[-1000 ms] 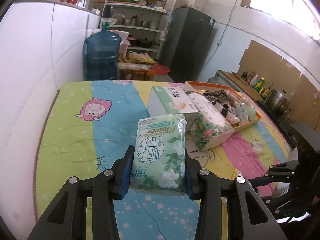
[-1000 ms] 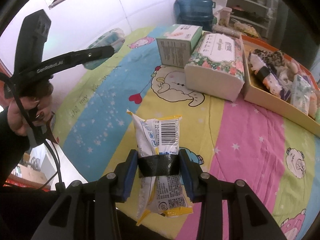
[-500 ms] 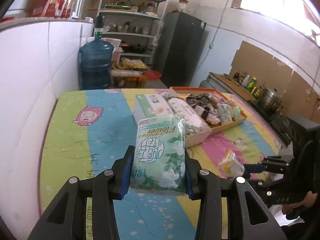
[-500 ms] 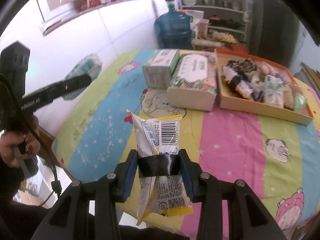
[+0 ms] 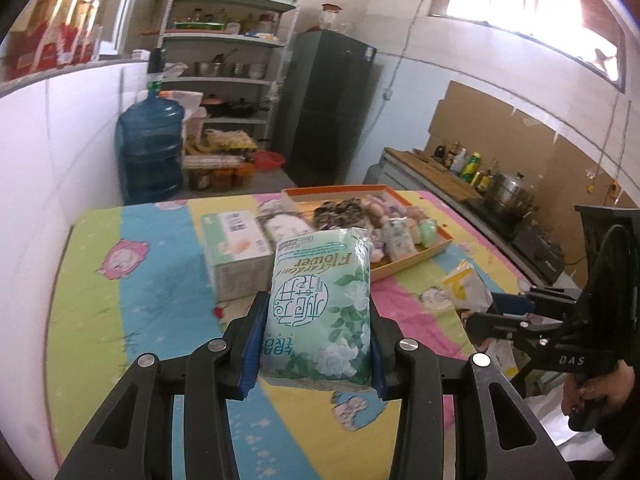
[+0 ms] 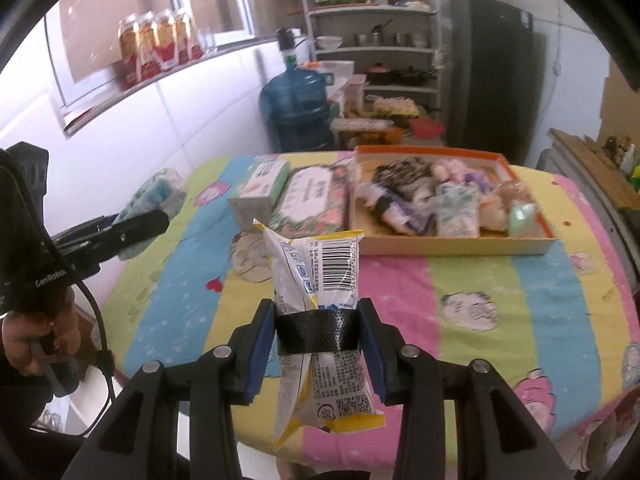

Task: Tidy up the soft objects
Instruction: 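Carry the tissue pack and snack bag over the gold box with both grippers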

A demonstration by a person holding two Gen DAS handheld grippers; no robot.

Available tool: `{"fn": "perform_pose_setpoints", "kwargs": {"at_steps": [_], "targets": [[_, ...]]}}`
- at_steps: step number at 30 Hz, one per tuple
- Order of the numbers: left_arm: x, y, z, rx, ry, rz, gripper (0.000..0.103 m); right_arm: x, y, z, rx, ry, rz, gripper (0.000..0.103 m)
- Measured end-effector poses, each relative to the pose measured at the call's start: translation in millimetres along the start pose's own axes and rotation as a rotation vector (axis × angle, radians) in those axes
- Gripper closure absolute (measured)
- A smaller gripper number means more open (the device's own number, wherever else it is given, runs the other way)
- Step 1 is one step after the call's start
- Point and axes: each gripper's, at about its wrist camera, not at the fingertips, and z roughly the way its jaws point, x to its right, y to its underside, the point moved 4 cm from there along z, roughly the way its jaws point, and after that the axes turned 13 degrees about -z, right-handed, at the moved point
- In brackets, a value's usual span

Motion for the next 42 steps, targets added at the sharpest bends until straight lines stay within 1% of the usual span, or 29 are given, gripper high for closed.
{"fn": "perform_pose_setpoints", "kwargs": {"at_steps": [7, 12, 19, 24, 31, 36, 42], "targets": [[35, -12, 22, -0.012, 0.033, 0.022, 0.060, 37, -5, -12, 0.035, 0.050, 0.028, 0.061], [57, -22, 41, -0.017, 0.037, 0.024, 0.060, 71, -13, -12, 0.055, 0.066, 0.048, 0.061], [91, -41, 81, -0.017, 0.022, 0.023, 0.060, 120, -27, -4, 0.078, 0.065, 0.063, 0.061], [108, -53, 116, -0.019, -0.007, 0.002, 0.060, 161, -39, 13, 0.082, 0.050, 0.074, 0.061], [125, -66, 165, -0.020, -0.058, -0.024, 0.060, 206, -53, 41, 0.085, 0.016, 0.084, 0.061], [132, -73, 192, -0.019, -0.102, -0.042, 0.060, 234, -60, 61, 0.086, -0.008, 0.087, 0.061], [134, -78, 218, -0.030, -0.146, -0.065, 0.060, 254, -67, 88, 0.065, -0.030, 0.073, 0.061]]}}
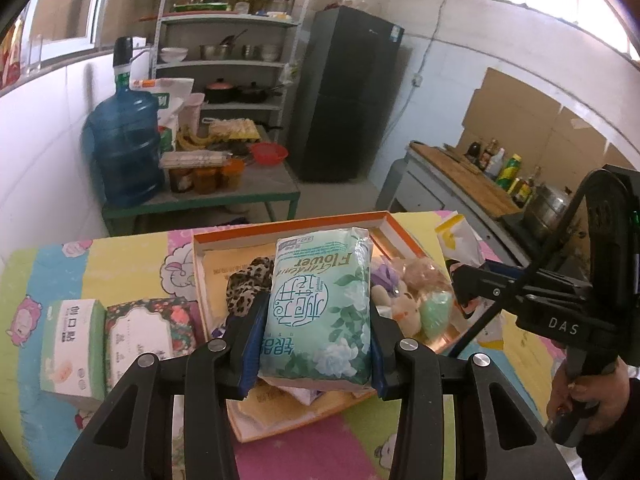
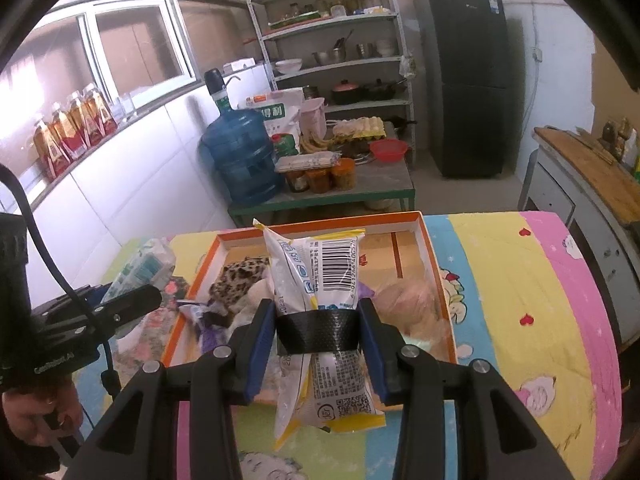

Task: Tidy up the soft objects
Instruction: 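Carry the tissue pack and snack bag over the gold box with both grippers, then open the left gripper to drop the tissue pack while the right releases the snack bag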

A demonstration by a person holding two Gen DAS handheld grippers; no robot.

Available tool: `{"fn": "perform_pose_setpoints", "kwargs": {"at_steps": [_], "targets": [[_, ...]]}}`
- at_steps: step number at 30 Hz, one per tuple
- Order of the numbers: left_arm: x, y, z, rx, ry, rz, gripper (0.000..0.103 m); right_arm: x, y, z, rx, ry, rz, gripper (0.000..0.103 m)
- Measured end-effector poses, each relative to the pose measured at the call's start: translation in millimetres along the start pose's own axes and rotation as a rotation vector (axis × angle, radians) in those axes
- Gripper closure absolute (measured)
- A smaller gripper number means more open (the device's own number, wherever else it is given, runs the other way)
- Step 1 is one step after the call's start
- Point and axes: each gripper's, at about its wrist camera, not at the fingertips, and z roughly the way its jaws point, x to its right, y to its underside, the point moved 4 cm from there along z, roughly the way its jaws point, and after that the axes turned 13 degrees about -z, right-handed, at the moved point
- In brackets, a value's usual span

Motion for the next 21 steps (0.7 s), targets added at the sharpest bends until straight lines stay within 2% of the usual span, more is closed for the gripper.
{"fn": "perform_pose_setpoints", "kwargs": {"at_steps": [12, 21], "targets": [[3, 2, 42, -0.044, -0.066, -0.044, 0.060, 14, -10, 42, -0.045, -0.048, -0.048, 0.061], [1, 8, 65, -0.069, -0.118, -0.033, 0.060, 22, -7, 63, -0.079, -0.068, -0.044, 0.061]]}}
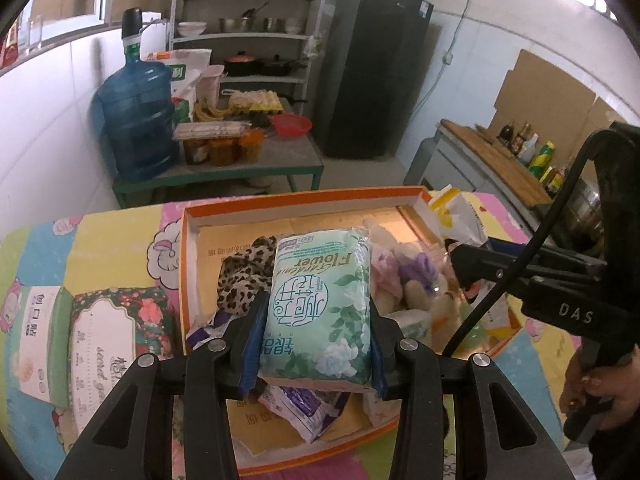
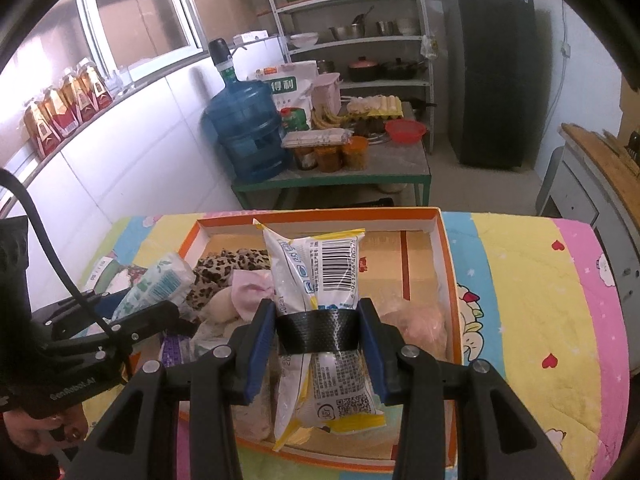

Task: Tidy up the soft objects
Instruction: 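Open the left gripper to drop the tissue pack while the right releases the snack bag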

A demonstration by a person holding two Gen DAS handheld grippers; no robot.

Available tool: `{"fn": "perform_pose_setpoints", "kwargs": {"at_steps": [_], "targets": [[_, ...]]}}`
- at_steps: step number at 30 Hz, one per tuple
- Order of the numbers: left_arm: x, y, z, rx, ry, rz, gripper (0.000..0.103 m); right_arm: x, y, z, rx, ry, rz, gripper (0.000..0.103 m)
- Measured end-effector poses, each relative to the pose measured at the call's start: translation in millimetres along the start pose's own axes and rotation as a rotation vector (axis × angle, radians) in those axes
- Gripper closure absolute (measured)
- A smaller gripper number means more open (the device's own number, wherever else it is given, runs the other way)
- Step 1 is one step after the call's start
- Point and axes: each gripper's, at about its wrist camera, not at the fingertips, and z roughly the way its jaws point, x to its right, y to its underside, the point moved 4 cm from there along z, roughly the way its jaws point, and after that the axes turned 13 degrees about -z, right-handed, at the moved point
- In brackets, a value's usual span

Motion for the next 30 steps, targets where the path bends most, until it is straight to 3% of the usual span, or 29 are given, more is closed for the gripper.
{"fn": "perform_pose_setpoints", "kwargs": {"at_steps": [7, 18, 24, 30], "targets": [[-2, 7, 20, -0.035, -0.032, 0.009, 0.060, 4, 4, 16, -0.025, -0.013, 0.014, 0.061], [-3, 10, 31, -0.046, -0.010, -0.003, 0.057, 8, 6, 29, -0.036, -0.016, 0.022, 0.060], [-8, 8, 39, -0.081, -0.007, -0.026, 0.043, 4, 7, 30, -0.037, -0.007, -0.014, 0.048], [-8, 8, 33, -0.051, 0.001, -0.019, 0.037, 4, 4, 21, -0.013, 0.011, -0.022, 0.048]]}}
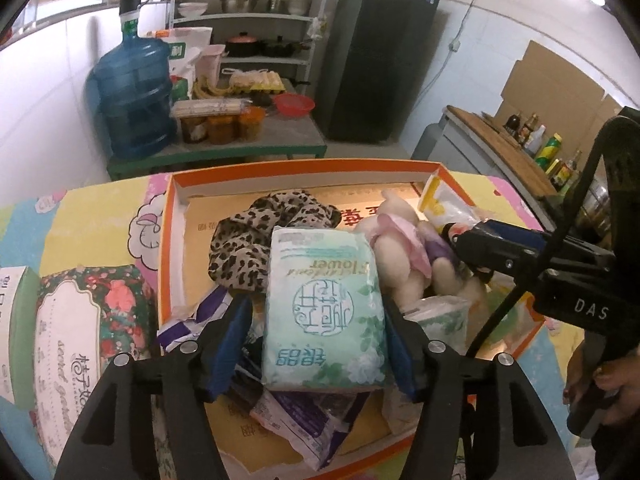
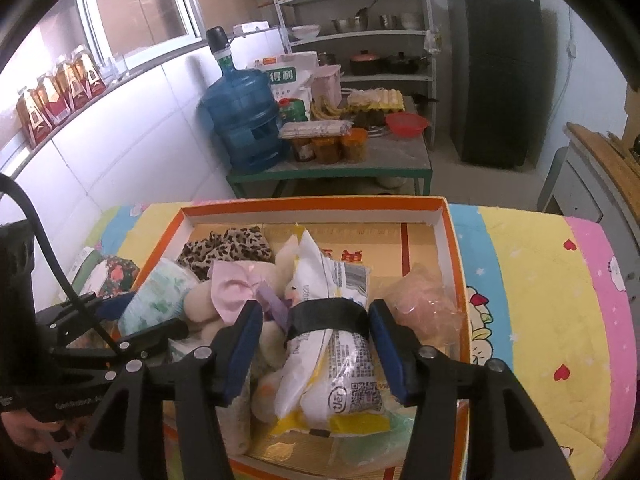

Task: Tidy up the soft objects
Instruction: 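Open the left gripper to drop the tissue pack while the right releases the snack bag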

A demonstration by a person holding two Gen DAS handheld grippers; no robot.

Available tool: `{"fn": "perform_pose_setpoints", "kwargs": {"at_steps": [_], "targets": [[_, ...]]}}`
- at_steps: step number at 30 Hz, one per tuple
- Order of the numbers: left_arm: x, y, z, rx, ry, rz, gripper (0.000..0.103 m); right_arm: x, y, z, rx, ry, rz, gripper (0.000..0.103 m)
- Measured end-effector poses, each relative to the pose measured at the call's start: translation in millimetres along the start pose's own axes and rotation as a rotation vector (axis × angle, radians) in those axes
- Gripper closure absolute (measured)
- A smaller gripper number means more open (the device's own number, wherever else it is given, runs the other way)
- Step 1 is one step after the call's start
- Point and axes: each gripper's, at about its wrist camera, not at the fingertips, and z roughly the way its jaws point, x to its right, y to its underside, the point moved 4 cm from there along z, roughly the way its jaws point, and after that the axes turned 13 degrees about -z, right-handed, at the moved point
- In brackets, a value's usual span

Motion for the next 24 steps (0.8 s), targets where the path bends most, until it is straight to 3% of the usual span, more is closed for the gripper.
{"fn": "perform_pose_setpoints", "kwargs": {"at_steps": [13, 24], "targets": [[1, -1, -25, 0.046, 0.013, 0.007, 0.035, 2, -4, -26, 0.040, 0.022, 0.017, 0.048], [7, 2, -73, 0.108, 0.044, 0.036, 0.035, -6, -4, -57, 0.088, 0.054, 0.030, 0.048]]}}
